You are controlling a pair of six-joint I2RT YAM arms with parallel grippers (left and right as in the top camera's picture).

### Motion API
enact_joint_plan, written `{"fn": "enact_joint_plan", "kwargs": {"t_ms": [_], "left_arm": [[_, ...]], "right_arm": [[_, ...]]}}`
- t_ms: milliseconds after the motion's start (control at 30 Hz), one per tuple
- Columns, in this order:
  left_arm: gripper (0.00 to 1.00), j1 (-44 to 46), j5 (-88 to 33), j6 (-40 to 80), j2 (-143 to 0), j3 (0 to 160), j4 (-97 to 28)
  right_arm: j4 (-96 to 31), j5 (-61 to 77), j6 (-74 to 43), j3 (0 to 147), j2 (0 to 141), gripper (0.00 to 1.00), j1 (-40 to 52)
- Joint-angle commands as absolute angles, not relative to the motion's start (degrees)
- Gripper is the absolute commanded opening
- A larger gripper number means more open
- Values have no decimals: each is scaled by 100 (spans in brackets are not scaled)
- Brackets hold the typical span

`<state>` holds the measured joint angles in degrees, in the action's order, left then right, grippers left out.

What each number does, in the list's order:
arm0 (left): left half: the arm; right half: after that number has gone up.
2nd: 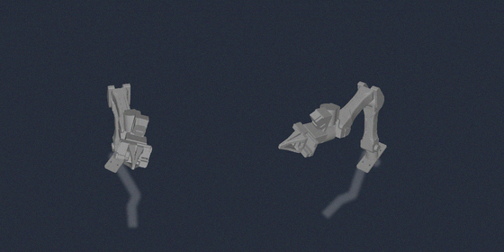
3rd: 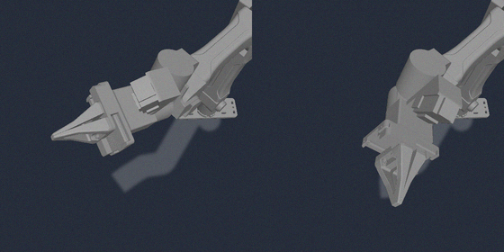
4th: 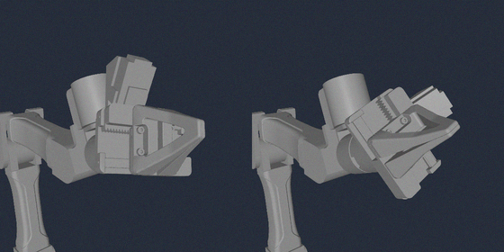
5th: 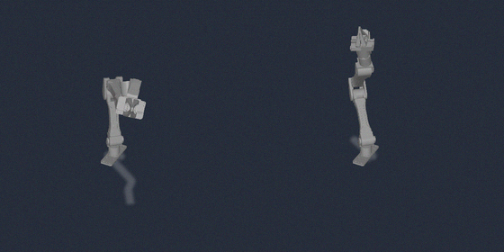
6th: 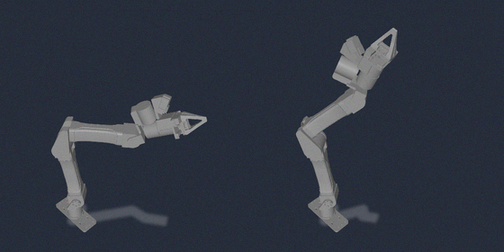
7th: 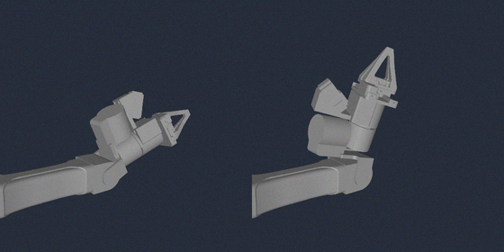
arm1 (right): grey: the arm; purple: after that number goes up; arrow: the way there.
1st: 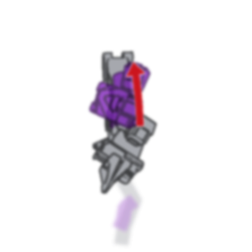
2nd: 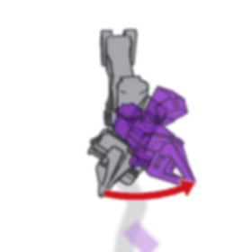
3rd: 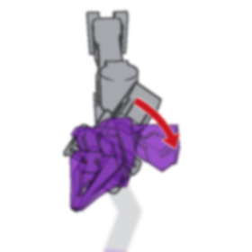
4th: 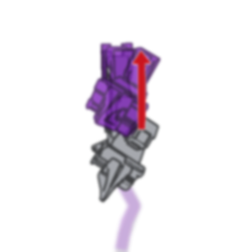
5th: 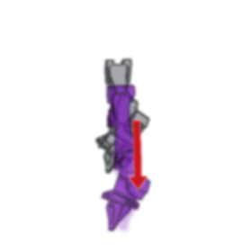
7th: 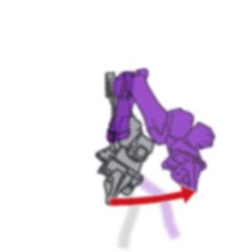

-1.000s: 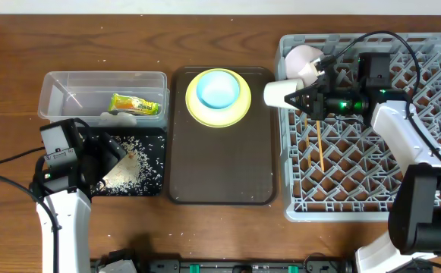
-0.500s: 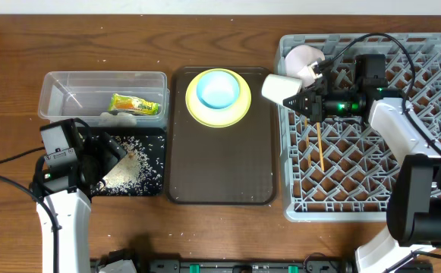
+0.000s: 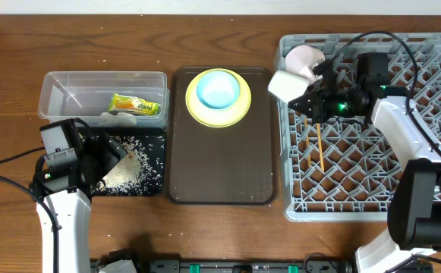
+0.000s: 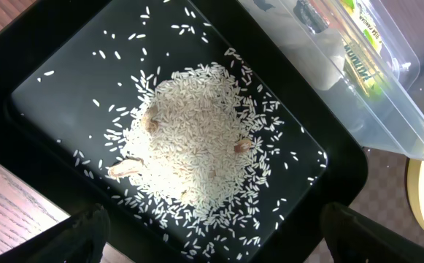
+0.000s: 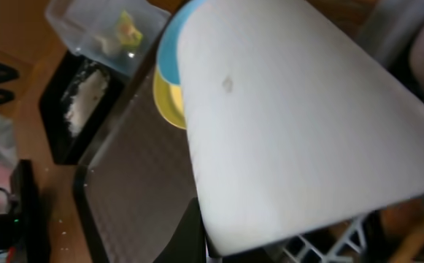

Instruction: Sort waste into correct bins and load items into the dishwasher rack

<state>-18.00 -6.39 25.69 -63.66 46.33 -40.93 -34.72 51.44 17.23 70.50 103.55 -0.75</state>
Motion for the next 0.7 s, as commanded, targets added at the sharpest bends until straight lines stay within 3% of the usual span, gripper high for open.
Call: {"fn": "enact_joint_plan", "kwargs": {"t_ms": [0,667], "left_arm": [[95,-1826,-550,2600,-6372,4711,-4110],[95,-1826,-550,2600,-6372,4711,-4110]], "right_arm": [[-3787,3594,1597,6770,10698,1,-152],[-4346,3256,1627,6971,10460,1,-154]]}}
